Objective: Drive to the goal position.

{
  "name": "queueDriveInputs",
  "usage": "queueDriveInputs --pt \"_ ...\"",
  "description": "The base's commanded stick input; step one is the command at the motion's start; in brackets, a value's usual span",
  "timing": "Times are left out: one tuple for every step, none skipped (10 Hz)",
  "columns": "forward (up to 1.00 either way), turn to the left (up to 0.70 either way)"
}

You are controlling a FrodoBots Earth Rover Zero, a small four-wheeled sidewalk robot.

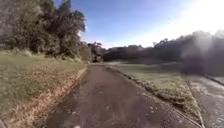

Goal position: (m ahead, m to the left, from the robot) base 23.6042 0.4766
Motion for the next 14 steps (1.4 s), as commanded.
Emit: queueDriveInputs --pt "0.7 0.0" --pt "0.7 0.0" --pt "0.7 0.0" --pt "0.7 0.35" --pt "0.7 0.35" --pt "0.7 0.06" --pt "0.7 0.03" --pt "0.7 0.01" --pt "0.7 0.0" --pt "0.7 0.0" --pt "0.7 0.0" --pt "0.7 0.0" --pt "0.7 0.0" --pt "0.7 0.0"
